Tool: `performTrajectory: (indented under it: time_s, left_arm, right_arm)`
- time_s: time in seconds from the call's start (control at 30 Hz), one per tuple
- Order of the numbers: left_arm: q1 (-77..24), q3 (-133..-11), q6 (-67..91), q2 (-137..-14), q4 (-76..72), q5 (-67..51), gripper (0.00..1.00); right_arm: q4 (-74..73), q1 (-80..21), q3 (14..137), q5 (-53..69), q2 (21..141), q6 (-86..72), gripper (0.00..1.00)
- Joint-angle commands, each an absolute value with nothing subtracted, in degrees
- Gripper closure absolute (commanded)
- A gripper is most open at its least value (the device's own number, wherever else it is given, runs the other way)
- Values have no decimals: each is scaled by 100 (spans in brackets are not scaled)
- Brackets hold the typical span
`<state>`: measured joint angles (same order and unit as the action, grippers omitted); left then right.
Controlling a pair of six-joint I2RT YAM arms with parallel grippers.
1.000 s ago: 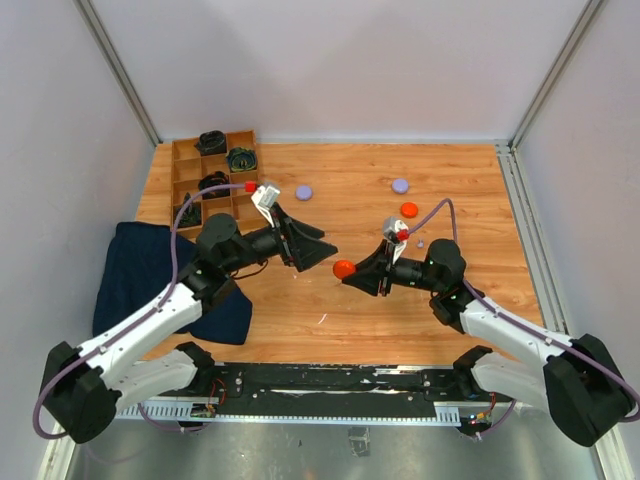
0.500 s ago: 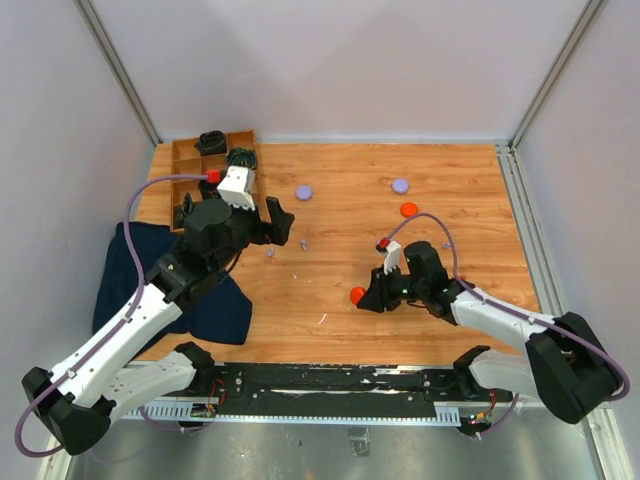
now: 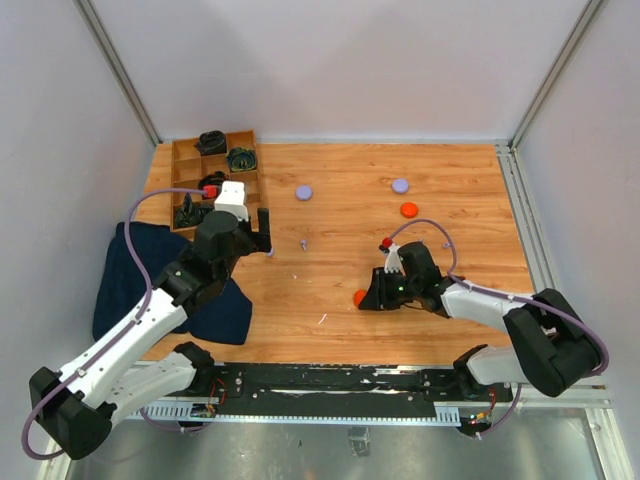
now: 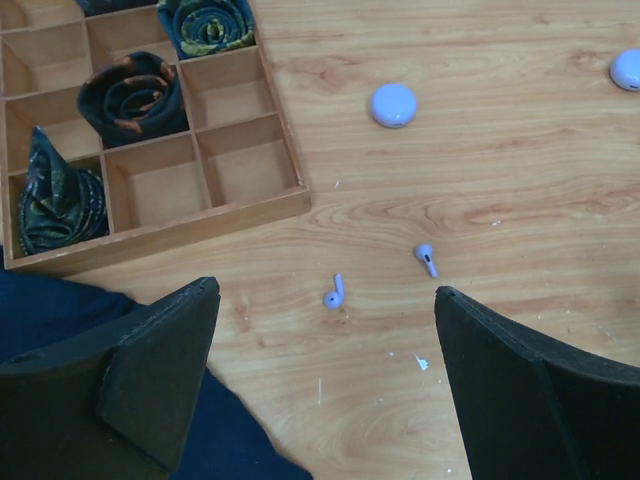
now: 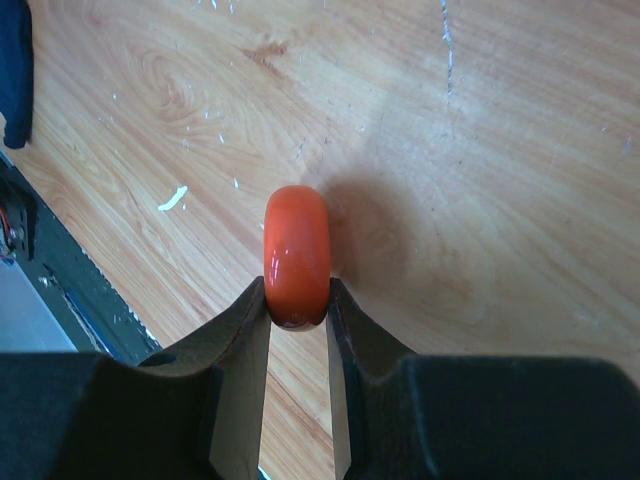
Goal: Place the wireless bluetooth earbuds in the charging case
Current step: Place the charging case at the center of the board.
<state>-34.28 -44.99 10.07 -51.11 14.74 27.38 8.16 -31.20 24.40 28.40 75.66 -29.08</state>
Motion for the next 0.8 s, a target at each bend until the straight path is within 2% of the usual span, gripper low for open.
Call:
performTrajectory:
  time_s: [0.0, 0.33, 0.53, 0.77]
  left_arm:
    - [-3264, -4497, 940, -4920, 1221, 2908, 6]
    - [-2787, -4465, 1098, -4764, 1169, 2239, 6]
    - [-2769, -4457, 1116, -4705, 1160, 2083, 6]
    - [-2762, -4448, 1141, -4679, 1134, 1862, 6]
  right_arm:
    - [707, -3015, 2409, 2358, 7715, -3236, 87]
    - [26, -3012, 2439, 1957, 7253, -3188, 59]
    - [-664, -3015, 2629, 1714, 6692, -3022, 48]
    - [-1883, -3006, 3139, 1017, 5749, -2409, 23]
